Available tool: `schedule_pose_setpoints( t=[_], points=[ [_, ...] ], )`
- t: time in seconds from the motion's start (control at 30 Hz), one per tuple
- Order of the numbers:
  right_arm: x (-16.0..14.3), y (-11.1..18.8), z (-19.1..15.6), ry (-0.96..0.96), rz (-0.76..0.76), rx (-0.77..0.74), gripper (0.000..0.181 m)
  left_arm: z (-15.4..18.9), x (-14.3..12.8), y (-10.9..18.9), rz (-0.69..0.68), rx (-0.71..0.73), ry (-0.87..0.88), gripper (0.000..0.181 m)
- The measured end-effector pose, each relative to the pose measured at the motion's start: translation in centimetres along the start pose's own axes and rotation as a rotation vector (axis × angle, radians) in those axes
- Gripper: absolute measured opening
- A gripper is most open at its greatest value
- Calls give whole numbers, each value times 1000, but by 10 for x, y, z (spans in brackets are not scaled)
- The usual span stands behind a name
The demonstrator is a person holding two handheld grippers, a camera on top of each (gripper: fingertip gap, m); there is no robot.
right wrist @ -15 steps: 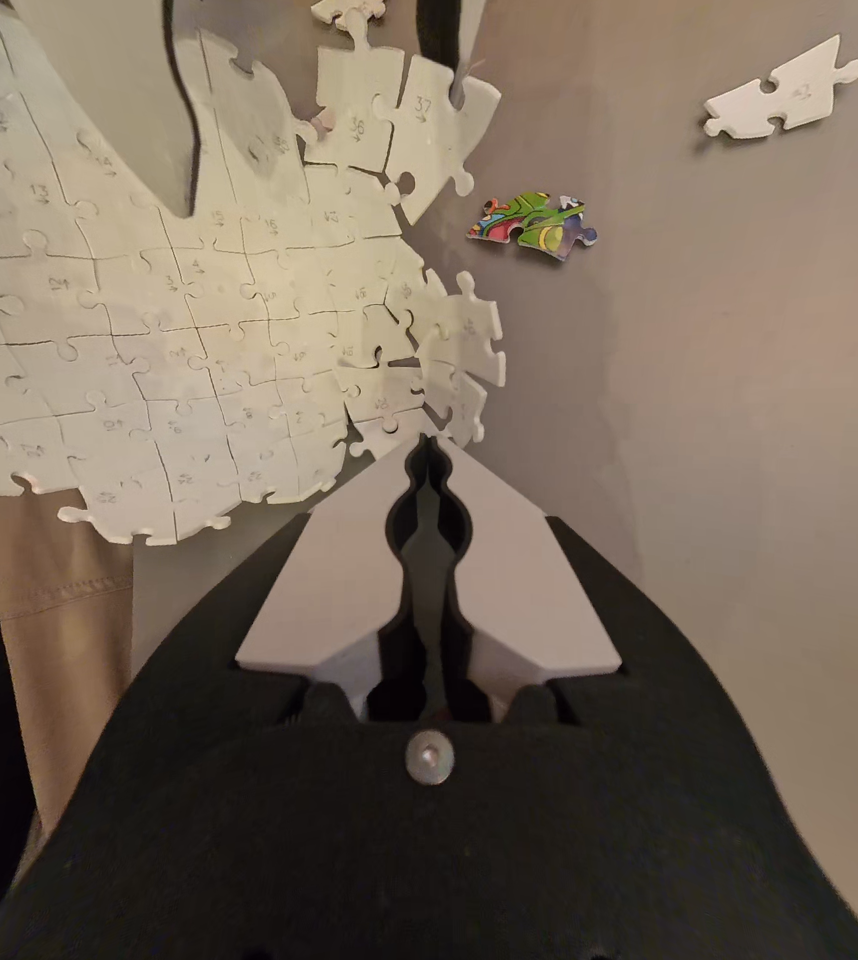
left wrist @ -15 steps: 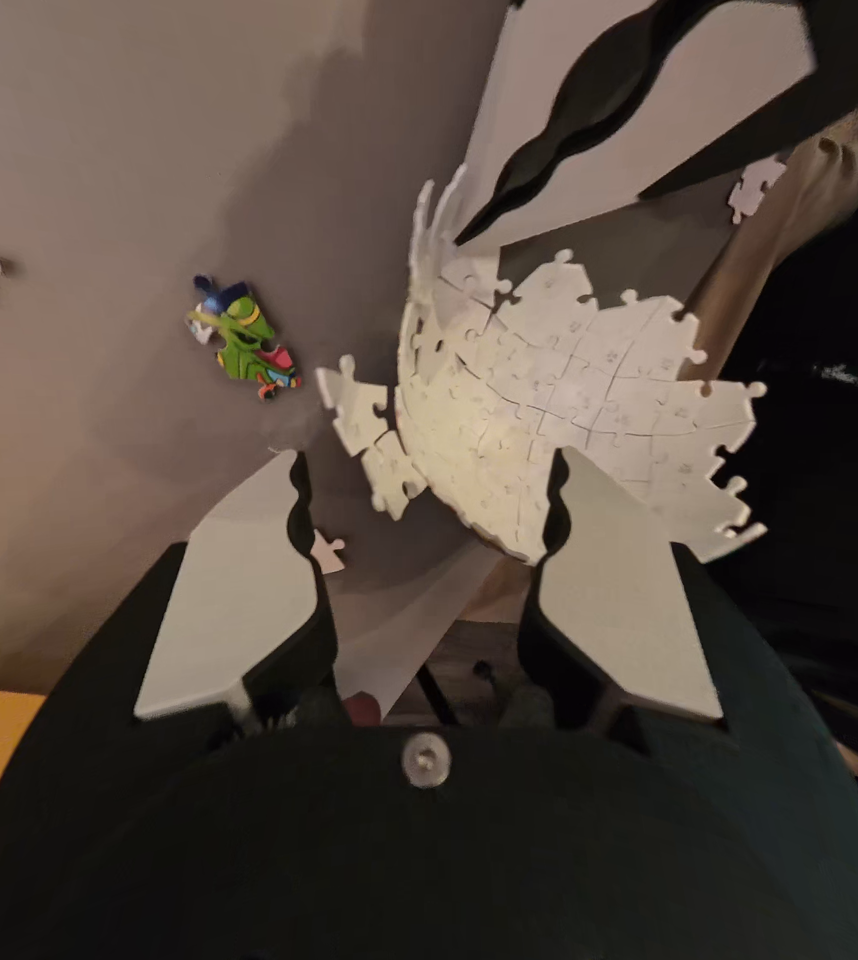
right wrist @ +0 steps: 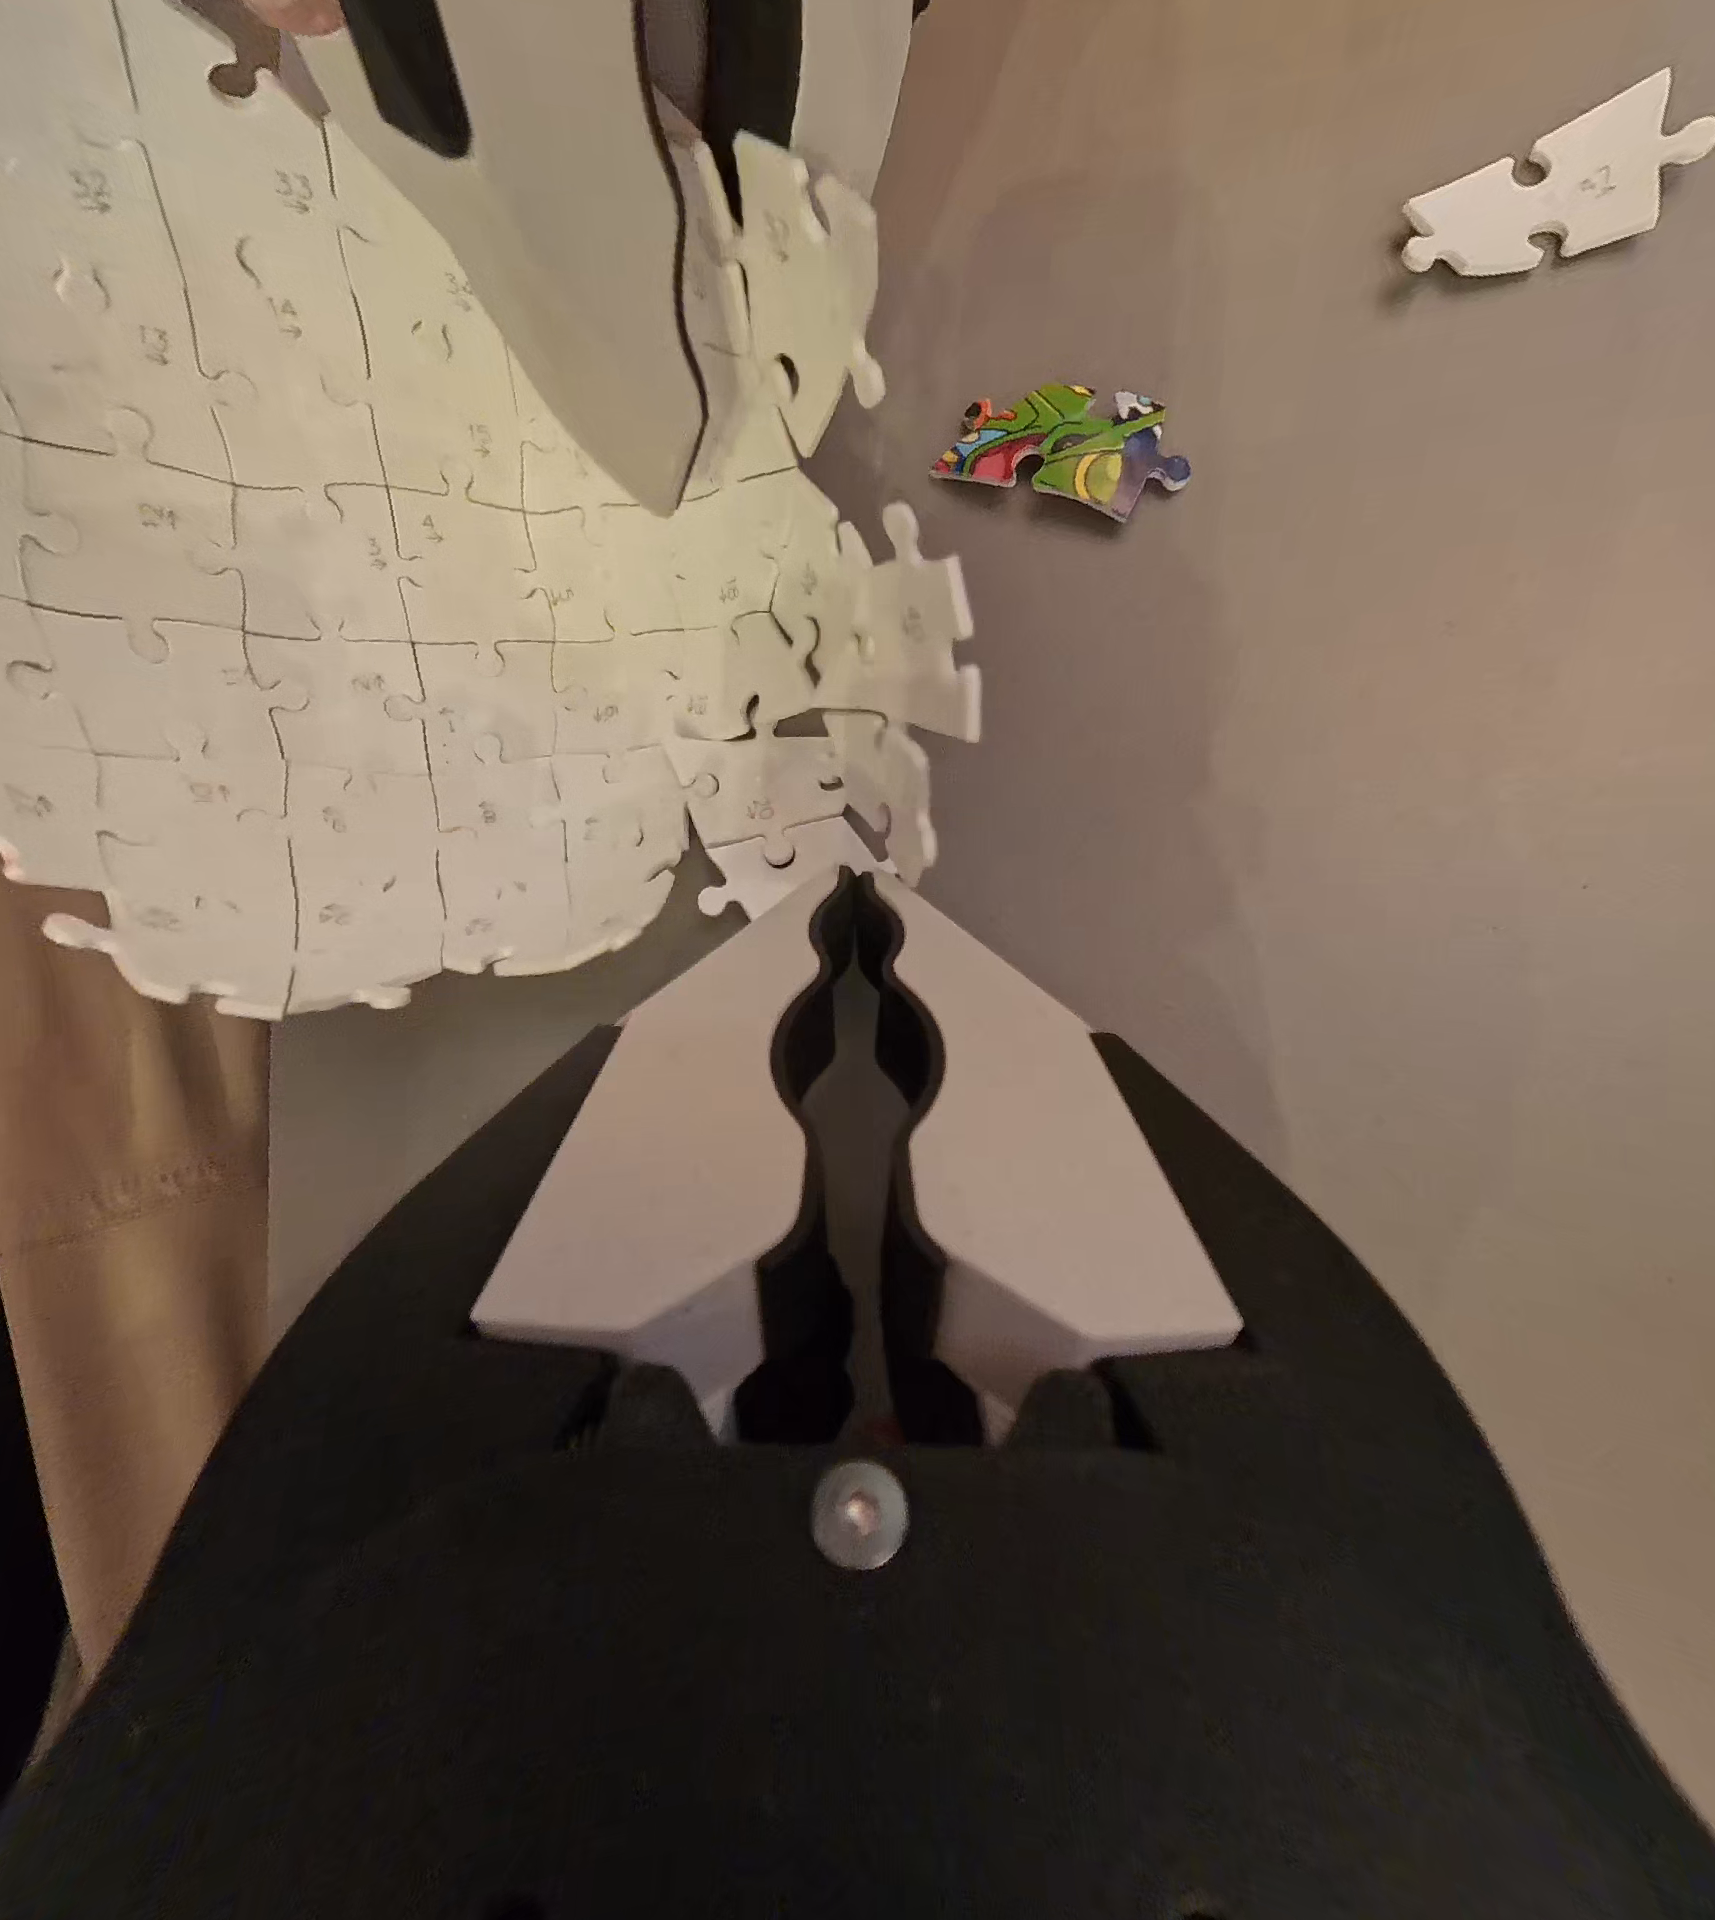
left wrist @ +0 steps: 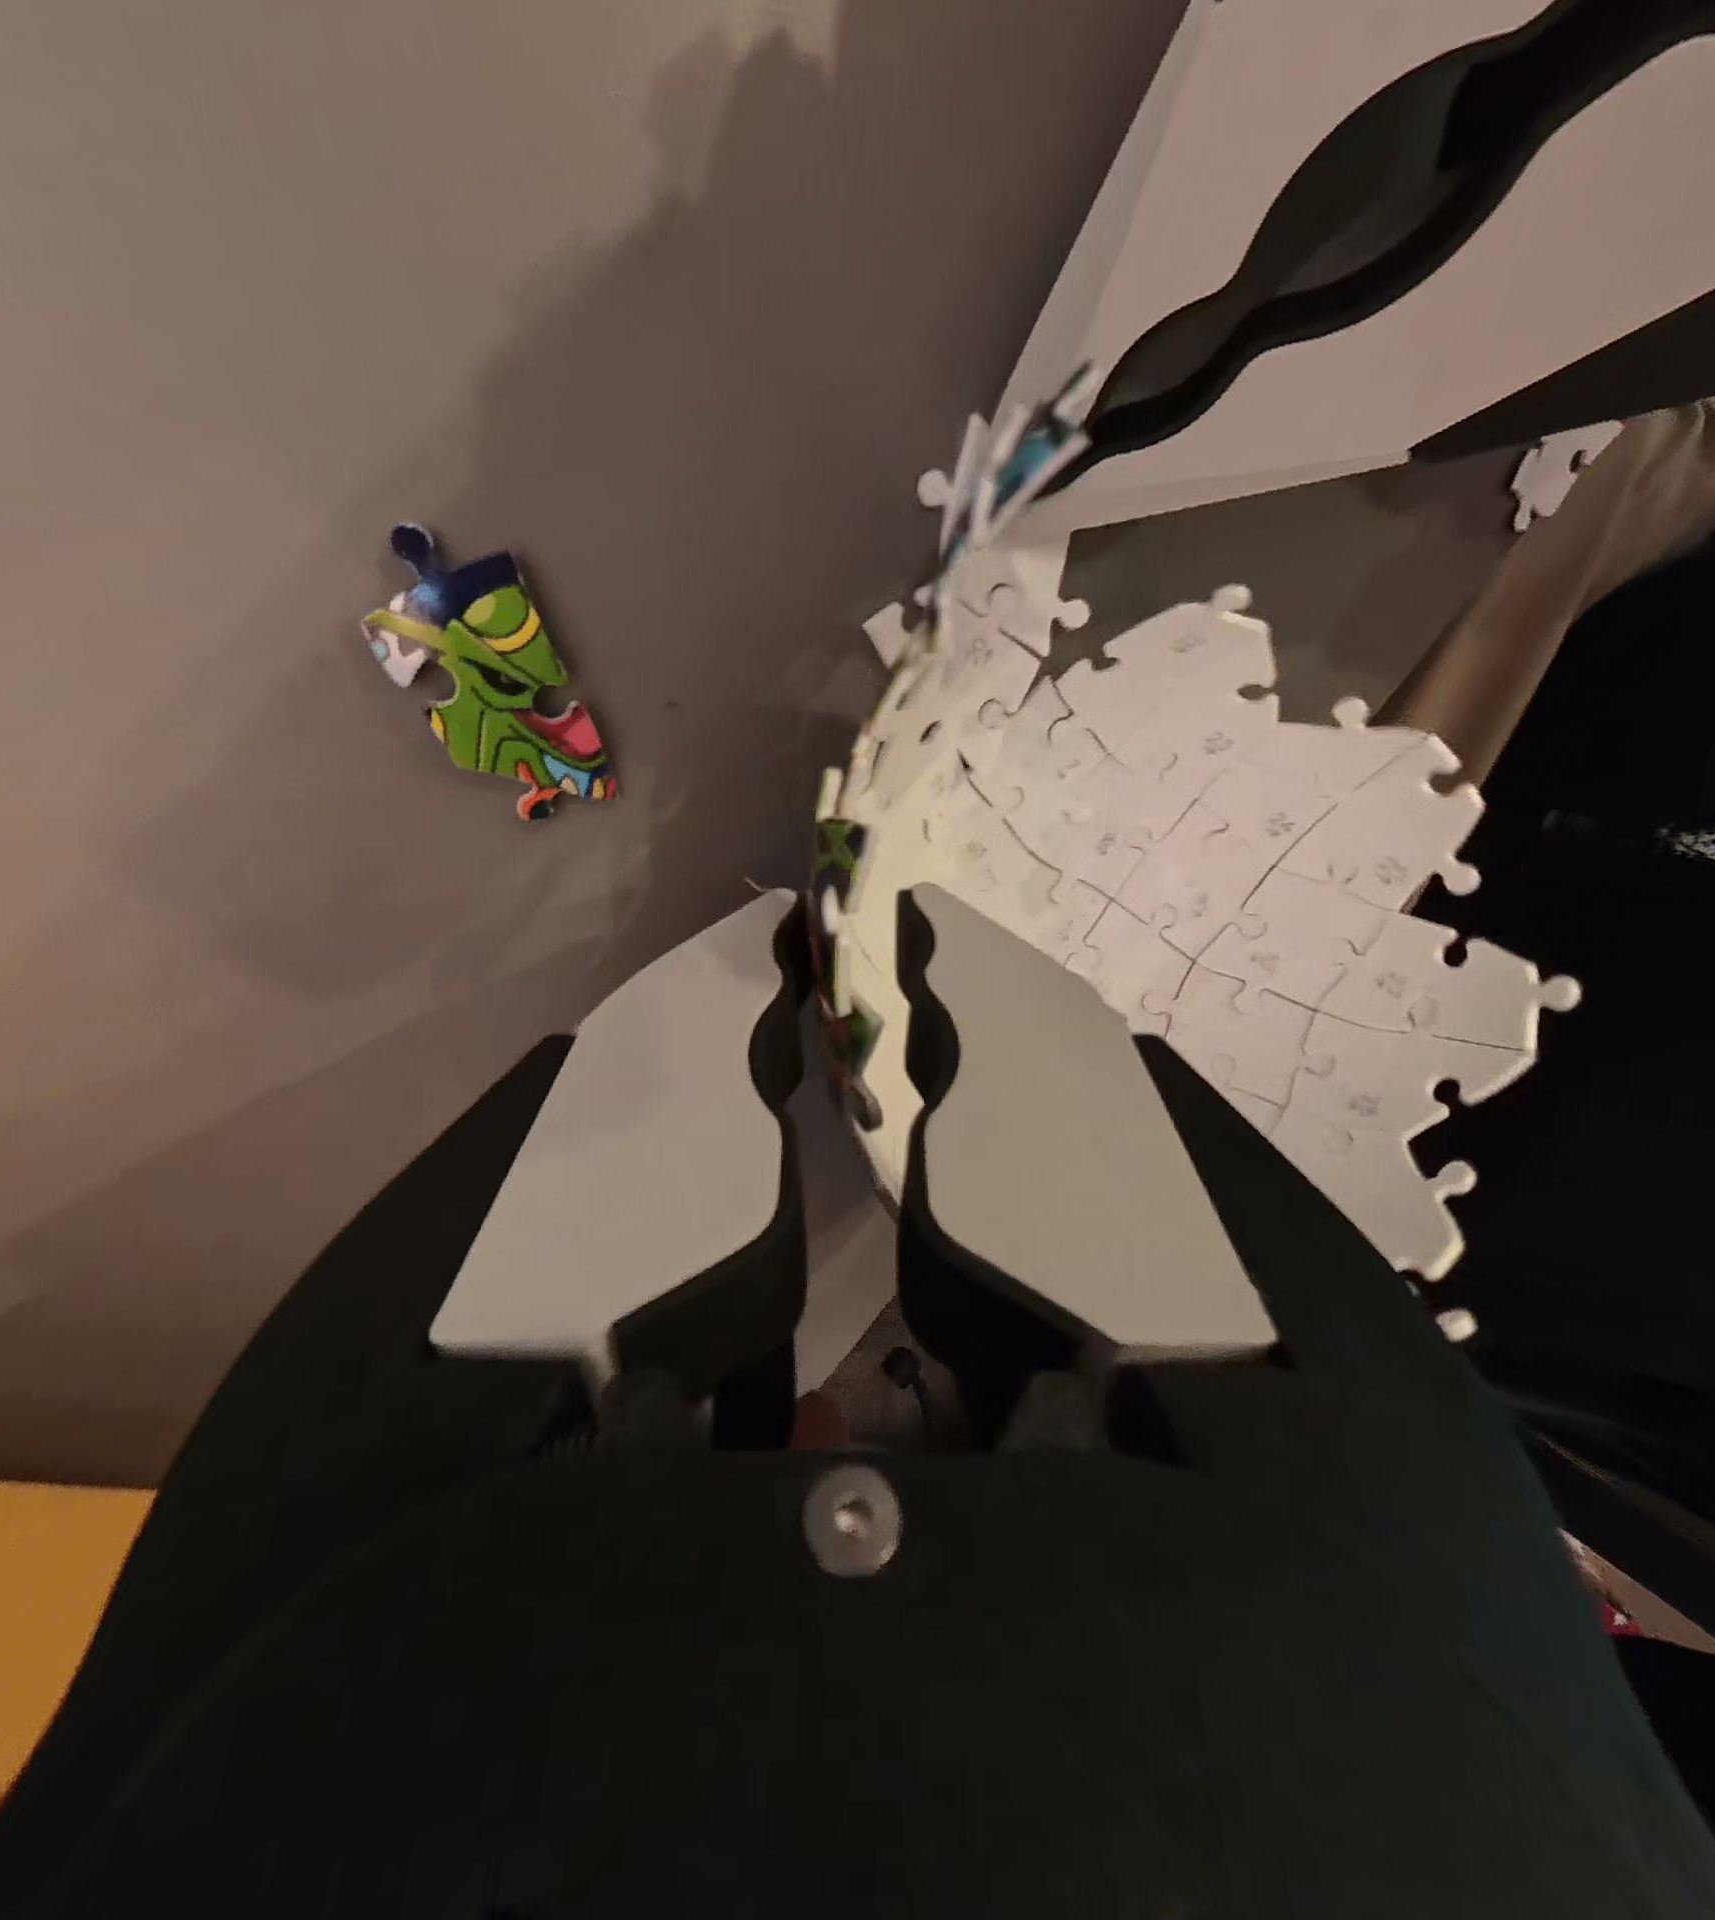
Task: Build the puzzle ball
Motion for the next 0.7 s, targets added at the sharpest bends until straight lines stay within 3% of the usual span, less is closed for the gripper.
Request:
schedule_pose_setpoints(
  t=[0.17,0.7],
  points=[
    [0,0,0,-3,2,5,0,-6,-2,-1,6,43,3,5],
    [1,0,0,9,-8,-19,0,0,-3,-5,-10,213,-215,8]
  ],
)
Point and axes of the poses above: each gripper's, where its closed fingertips meet, y back along the fingers, x out of its top, z = x × y across the jaws, the point moved 3 cm from there along y, back along the fingers, and after that the axes turned 9 degrees about -y, right-handed, at the moved point
